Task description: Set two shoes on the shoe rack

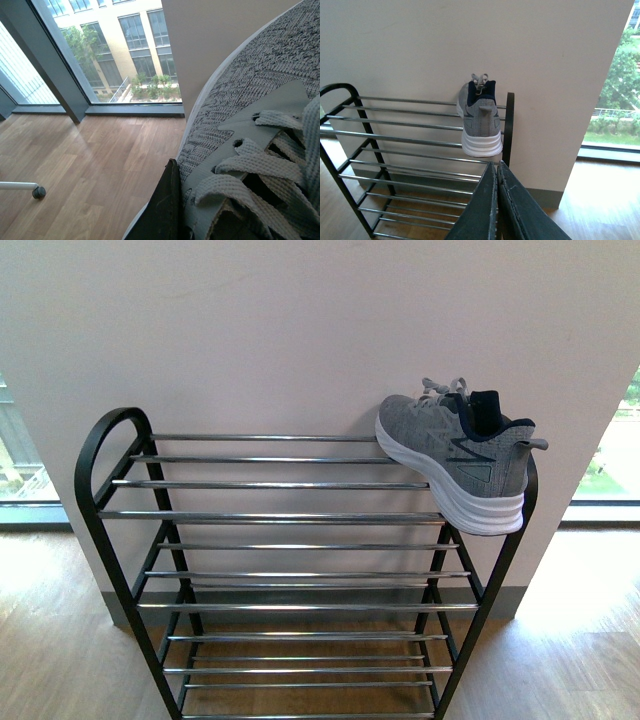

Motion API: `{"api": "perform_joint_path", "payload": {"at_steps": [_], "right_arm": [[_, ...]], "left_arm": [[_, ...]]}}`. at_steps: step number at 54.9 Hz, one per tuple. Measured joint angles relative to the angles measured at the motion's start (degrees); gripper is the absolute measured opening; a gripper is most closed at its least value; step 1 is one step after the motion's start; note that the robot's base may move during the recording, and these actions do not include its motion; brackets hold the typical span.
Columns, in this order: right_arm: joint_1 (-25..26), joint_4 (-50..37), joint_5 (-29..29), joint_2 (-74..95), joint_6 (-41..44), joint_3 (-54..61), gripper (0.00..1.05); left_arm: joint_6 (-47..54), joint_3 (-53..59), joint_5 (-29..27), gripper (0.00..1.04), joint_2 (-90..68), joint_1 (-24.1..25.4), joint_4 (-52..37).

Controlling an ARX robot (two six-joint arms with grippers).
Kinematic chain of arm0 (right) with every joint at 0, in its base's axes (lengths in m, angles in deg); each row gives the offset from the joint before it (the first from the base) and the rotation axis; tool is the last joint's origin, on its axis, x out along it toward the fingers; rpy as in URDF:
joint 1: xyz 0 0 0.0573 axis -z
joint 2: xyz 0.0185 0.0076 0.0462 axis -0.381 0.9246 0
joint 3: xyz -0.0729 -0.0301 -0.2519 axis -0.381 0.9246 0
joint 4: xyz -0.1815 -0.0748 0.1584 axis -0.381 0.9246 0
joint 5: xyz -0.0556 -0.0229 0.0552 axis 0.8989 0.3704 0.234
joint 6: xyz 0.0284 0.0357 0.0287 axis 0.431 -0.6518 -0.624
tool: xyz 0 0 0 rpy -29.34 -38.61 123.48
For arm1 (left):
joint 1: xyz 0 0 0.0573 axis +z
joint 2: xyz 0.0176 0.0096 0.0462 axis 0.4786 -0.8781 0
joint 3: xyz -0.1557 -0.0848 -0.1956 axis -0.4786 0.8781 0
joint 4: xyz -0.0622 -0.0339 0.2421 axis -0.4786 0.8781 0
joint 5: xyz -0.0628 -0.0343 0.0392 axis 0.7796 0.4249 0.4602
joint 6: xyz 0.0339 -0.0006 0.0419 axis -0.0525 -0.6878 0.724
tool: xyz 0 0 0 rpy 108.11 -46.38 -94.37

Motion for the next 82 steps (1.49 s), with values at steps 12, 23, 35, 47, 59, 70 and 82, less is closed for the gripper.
{"api": "perform_joint_path", "payload": {"at_steps": [12,23,35,47,59,70,82], "right_arm": [[0.0,8.17,-0.11,-6.43,0.0,-0.02,0.02],[0.0,12.04,0.0,-11.58,0.0,-0.02,0.02],[0.0,12.04,0.0,-11.74,0.0,-0.02,0.02],[0.0,12.04,0.0,-11.74,0.0,-0.02,0.21],[0.0,12.04,0.0,-11.74,0.0,-0.02,0.69],[0.0,12.04,0.0,-11.76,-0.02,-0.02,0.97],[0.0,12.04,0.0,-11.76,-0.02,-0.02,0.95]], "left_arm": [[0.0,0.0,0.02,0.02,0.0,0.0,0.0],[0.0,0.0,0.04,0.02,0.0,0.0,0.0],[0.0,0.0,-0.04,0.02,0.0,0.0,0.0],[0.0,0.0,0.0,0.02,0.0,0.0,0.0],[-15.41,-3.58,18.08,0.02,-4.11,3.04,-0.96],[-30.53,-11.67,20.72,0.02,-29.2,2.58,-17.88],[-41.33,-19.15,23.87,0.02,-55.01,2.19,-24.44]]}}
